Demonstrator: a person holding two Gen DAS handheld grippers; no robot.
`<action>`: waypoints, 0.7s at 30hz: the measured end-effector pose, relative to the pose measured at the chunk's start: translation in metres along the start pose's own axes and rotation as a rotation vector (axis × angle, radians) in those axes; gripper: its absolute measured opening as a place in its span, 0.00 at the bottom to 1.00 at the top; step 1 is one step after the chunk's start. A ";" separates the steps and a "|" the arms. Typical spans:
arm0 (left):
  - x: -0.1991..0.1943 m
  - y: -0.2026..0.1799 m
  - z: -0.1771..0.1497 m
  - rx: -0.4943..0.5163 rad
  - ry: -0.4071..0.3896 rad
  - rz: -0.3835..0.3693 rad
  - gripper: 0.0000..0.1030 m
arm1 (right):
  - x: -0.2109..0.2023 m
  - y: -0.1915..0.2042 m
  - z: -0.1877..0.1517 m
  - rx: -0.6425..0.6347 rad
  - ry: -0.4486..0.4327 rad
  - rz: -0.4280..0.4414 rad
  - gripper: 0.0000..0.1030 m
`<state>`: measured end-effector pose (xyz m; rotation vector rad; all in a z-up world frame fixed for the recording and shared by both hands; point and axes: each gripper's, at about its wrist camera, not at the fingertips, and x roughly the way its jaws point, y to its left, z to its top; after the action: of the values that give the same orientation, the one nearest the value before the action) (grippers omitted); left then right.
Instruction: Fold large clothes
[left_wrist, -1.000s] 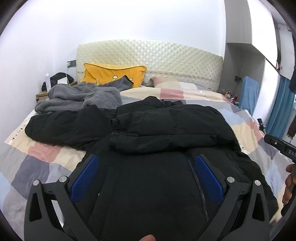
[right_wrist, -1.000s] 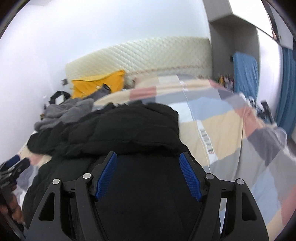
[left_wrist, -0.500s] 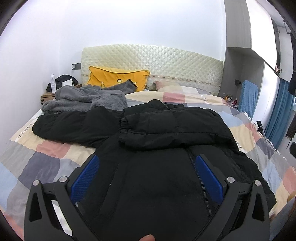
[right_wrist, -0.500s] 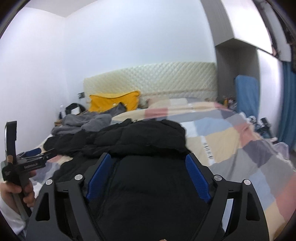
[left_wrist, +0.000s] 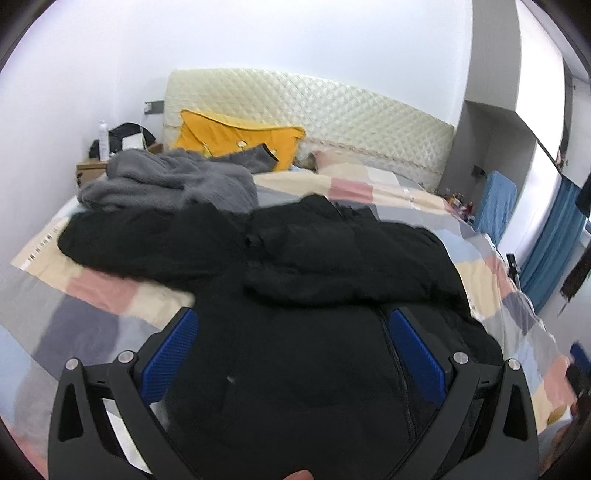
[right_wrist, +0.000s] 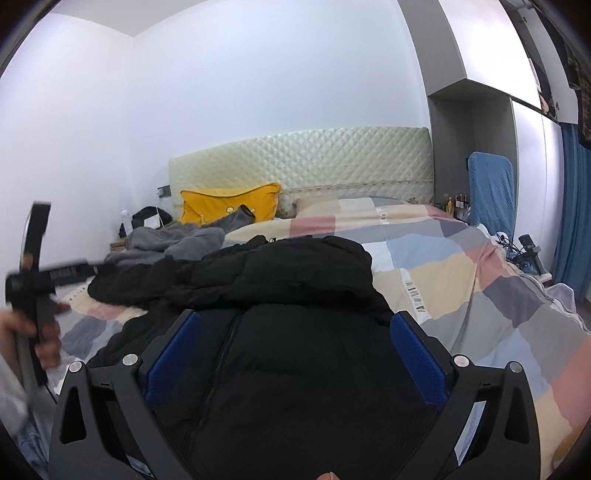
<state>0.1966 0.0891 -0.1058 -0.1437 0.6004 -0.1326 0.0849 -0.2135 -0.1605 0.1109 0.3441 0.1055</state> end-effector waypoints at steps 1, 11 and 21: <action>-0.005 0.007 0.013 0.003 -0.004 0.026 1.00 | -0.001 0.001 0.000 -0.001 -0.002 0.002 1.00; -0.053 0.072 0.134 -0.014 -0.099 0.096 1.00 | 0.000 0.002 -0.001 0.001 -0.004 -0.009 1.00; -0.019 0.217 0.158 -0.232 -0.046 0.208 1.00 | 0.000 0.007 -0.001 -0.003 -0.012 0.021 1.00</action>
<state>0.2891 0.3205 -0.0035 -0.3073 0.5801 0.1421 0.0843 -0.2067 -0.1608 0.1120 0.3309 0.1260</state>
